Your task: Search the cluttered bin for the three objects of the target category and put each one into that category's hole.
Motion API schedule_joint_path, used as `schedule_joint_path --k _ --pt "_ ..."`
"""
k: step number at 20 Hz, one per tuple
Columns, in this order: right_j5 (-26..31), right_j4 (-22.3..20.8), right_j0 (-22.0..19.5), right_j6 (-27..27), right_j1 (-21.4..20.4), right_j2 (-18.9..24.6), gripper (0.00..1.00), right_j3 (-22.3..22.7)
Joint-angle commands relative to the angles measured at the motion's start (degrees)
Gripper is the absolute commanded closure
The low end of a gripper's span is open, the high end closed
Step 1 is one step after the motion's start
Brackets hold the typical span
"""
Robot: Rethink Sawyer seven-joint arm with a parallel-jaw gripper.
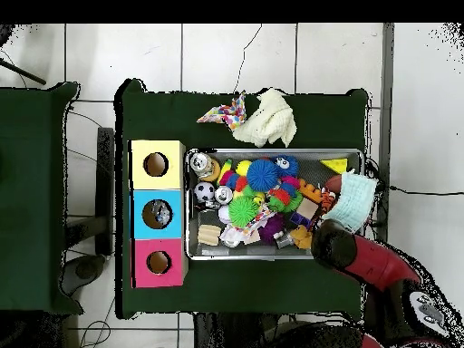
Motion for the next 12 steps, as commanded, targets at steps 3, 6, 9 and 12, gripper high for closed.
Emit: schedule_joint_path --k 3,6,9,12 --pt "-5.4 -3.1 -3.2 5.6 6.1 8.6 0.0 2.9" --pt "-6.5 -3.3 -4.3 5.6 7.1 9.6 0.0 2.7" --pt "-8.4 -3.8 -6.2 5.5 8.0 11.5 0.0 2.8" --pt "-9.1 -4.2 -6.1 5.2 8.2 11.3 0.0 2.5"
